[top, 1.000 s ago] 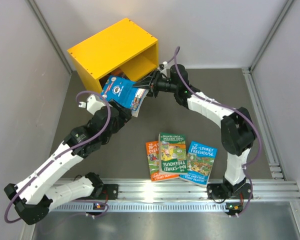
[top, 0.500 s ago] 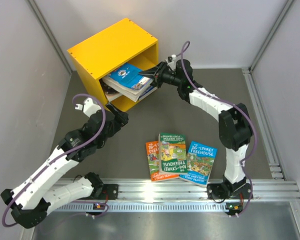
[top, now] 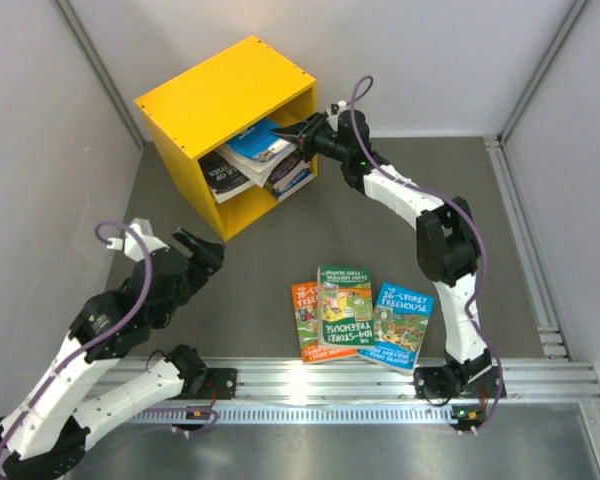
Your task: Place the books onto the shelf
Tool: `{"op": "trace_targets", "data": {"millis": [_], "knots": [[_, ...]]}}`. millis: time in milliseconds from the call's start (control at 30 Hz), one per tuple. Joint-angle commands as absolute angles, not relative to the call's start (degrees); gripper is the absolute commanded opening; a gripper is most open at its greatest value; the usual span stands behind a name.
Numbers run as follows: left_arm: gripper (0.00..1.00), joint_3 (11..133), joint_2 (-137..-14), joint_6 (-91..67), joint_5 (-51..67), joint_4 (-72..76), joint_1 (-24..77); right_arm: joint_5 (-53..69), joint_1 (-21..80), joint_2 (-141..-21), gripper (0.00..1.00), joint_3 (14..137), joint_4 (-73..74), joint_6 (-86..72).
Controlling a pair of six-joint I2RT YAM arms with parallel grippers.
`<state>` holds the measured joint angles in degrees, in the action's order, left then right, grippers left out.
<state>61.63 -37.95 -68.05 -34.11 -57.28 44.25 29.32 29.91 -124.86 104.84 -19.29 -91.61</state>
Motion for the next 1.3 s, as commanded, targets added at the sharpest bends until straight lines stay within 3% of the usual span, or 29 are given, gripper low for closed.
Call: {"op": "trace_targets", "data": {"millis": [0,433,900,933,1000,1033,1133,1233,1267], "knots": [[0.81,62.66,-34.81,-70.75,-37.88,-65.12,44.3,26.55,31.55,-125.59,0.0,112.49,-20.4,-89.48],[0.86,64.16,-27.96,-74.97,-39.28,-76.89,44.3,19.52,37.09,-134.64,0.0,127.16,-8.1,-81.83],[0.86,66.88,-24.96,-75.94,-43.06,-82.44,44.39,7.12,40.87,-135.0,0.02,131.66,4.82,-72.69],[0.86,66.88,-24.7,-75.94,-43.24,-82.44,44.47,6.86,40.96,-134.74,0.07,132.1,5.7,-71.82],[0.86,66.54,-24.44,-76.11,-43.5,-82.44,44.38,5.81,41.57,-133.86,0.34,132.71,7.55,-68.04],[0.86,66.36,-24.17,-76.11,-43.59,-82.35,44.47,4.58,41.75,-132.64,0.57,132.63,9.56,-65.16],[0.86,65.66,-23.91,-76.29,-43.59,-81.92,44.38,3.87,41.92,-131.31,0.75,132.28,12.64,-61.97],[0.86,64.78,-23.56,-76.29,-43.33,-80.95,44.47,4.13,42.01,-130.26,0.99,132.54,14.84,-58.46],[0.86,64.6,-23.64,-76.29,-43.24,-80.6,44.47,4.13,41.92,-129.64,1.0,132.54,16.68,-56.71]]}}
